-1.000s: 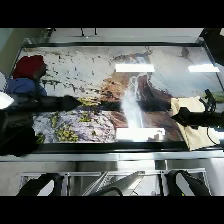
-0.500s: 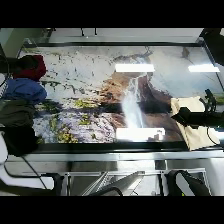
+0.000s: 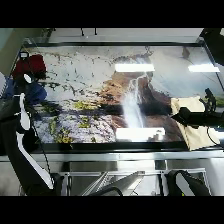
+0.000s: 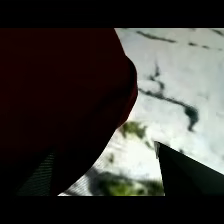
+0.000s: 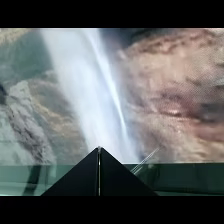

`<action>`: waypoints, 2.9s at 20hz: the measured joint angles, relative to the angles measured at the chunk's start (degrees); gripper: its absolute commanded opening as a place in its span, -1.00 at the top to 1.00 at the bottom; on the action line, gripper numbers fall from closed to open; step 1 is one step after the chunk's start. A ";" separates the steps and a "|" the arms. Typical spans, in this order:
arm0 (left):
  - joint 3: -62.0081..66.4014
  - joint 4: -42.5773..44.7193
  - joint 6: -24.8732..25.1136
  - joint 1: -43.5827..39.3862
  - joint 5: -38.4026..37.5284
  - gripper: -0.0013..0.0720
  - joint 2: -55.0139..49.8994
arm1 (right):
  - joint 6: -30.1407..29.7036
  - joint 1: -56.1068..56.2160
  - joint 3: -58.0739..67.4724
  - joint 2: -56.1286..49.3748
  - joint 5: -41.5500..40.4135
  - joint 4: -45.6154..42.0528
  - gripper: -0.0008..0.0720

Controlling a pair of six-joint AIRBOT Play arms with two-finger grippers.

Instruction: Fold the shirts.

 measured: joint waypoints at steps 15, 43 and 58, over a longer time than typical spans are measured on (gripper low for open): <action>1.81 0.55 -4.39 6.16 3.85 0.93 -6.78 | -1.01 0.00 0.00 0.07 4.81 3.80 0.92; 1.62 -8.07 -8.81 -1.81 -13.97 0.93 13.66 | -3.65 0.00 0.00 0.07 3.61 7.91 0.92; -15.21 -21.00 -5.38 -28.89 -55.25 0.93 45.55 | -4.00 0.00 0.00 -4.55 -1.05 8.33 0.92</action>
